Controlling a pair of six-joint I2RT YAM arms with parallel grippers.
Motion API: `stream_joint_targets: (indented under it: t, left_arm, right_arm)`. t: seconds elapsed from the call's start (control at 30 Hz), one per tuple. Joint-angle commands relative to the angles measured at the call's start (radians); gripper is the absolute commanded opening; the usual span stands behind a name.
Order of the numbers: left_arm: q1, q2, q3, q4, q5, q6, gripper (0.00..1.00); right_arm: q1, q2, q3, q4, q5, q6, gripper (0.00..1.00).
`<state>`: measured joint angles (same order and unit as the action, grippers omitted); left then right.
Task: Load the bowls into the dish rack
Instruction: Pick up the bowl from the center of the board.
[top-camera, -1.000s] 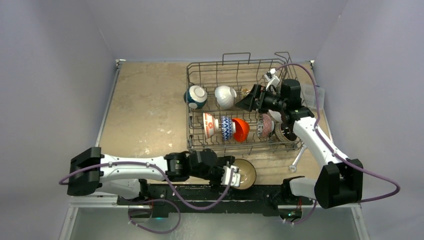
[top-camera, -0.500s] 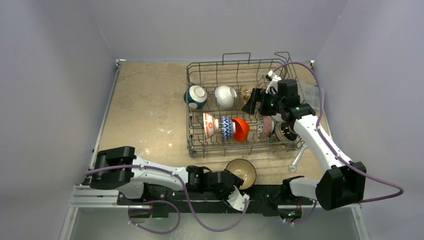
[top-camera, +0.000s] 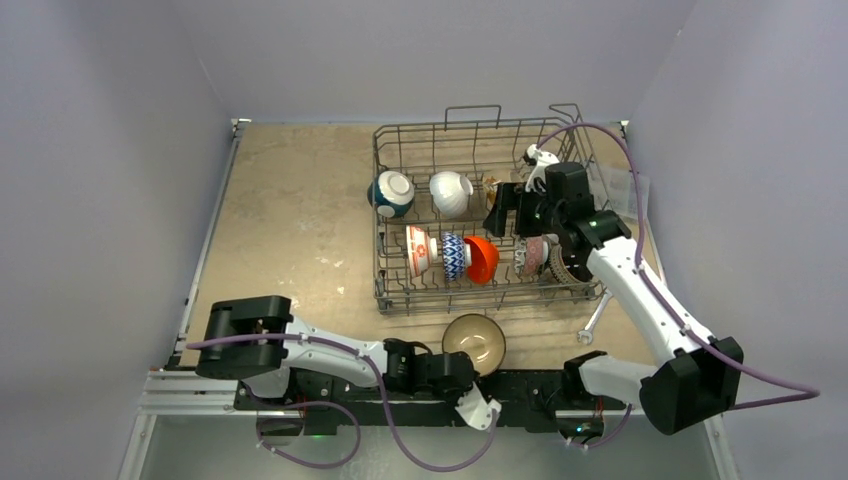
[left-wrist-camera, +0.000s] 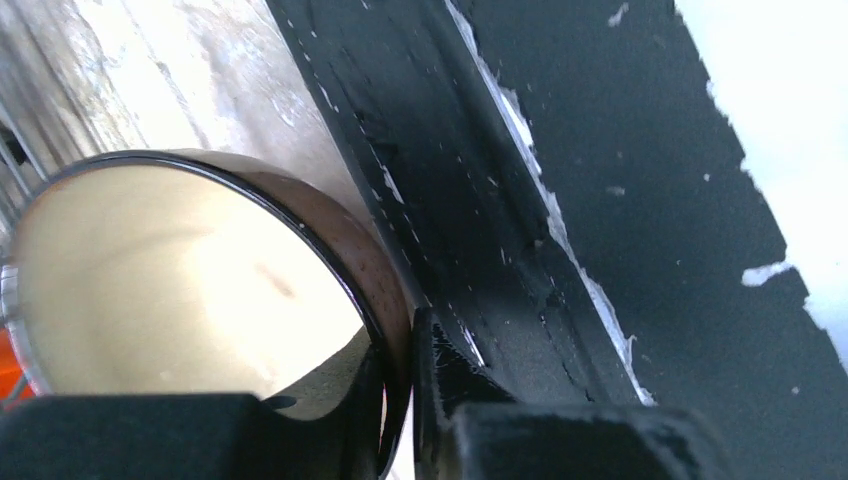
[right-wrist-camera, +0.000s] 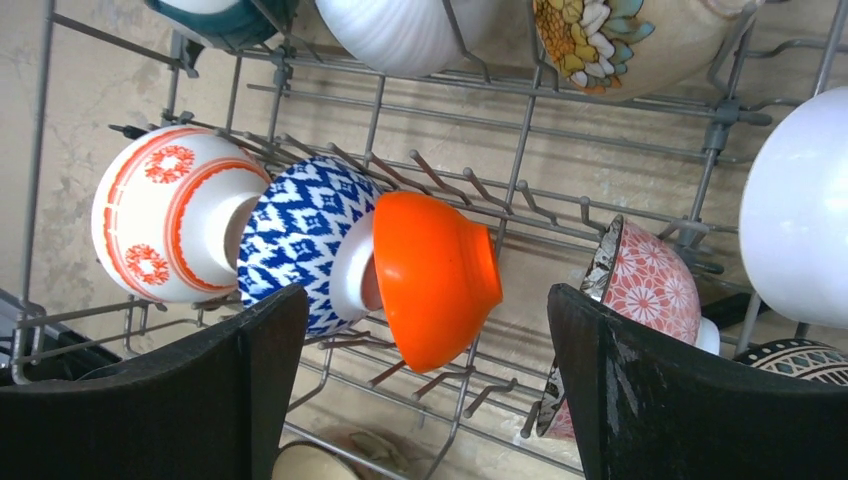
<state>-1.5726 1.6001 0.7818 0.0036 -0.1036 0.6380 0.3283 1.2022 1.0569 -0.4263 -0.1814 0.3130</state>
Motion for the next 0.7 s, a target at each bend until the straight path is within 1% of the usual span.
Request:
stream_joint_targets:
  t: [0.0, 0.03, 0.13, 0.23, 0.3, 0.47, 0.6, 0.67]
  left_arm:
    - [-0.002, -0.017, 0.027, 0.025, -0.015, 0.032, 0.02]
    - [-0.001, -0.017, 0.037, 0.006, -0.006, 0.038, 0.00]
    - [-0.008, -0.028, 0.062, -0.059, 0.010, 0.057, 0.00]
    - [-0.011, -0.068, 0.087, -0.101, 0.041, 0.065, 0.00]
    - [-0.011, -0.109, 0.108, -0.119, 0.087, 0.061, 0.00]
    - [-0.010, -0.226, 0.134, -0.108, 0.211, 0.034, 0.00]
    - [0.003, -0.292, 0.173, -0.089, 0.284, 0.005, 0.00]
    - [0.030, -0.312, 0.182, -0.061, 0.329, -0.018, 0.00]
  right_arm:
    - [0.001, -0.046, 0.055, -0.006, 0.020, -0.025, 0.92]
    - [0.000, -0.050, 0.060, -0.007, 0.016, -0.026, 0.92]
    - [0.000, -0.062, 0.070, 0.000, -0.006, -0.023, 0.93]
    - [0.001, -0.079, 0.077, 0.014, -0.034, -0.020, 0.94]
    - [0.000, -0.091, 0.083, 0.012, -0.076, -0.012, 0.95]
    - [-0.001, -0.132, 0.095, 0.035, -0.118, 0.030, 0.99]
    - [-0.002, -0.160, 0.108, 0.052, -0.129, 0.056, 0.99]
    - [-0.001, -0.174, 0.111, 0.068, -0.141, 0.074, 0.99]
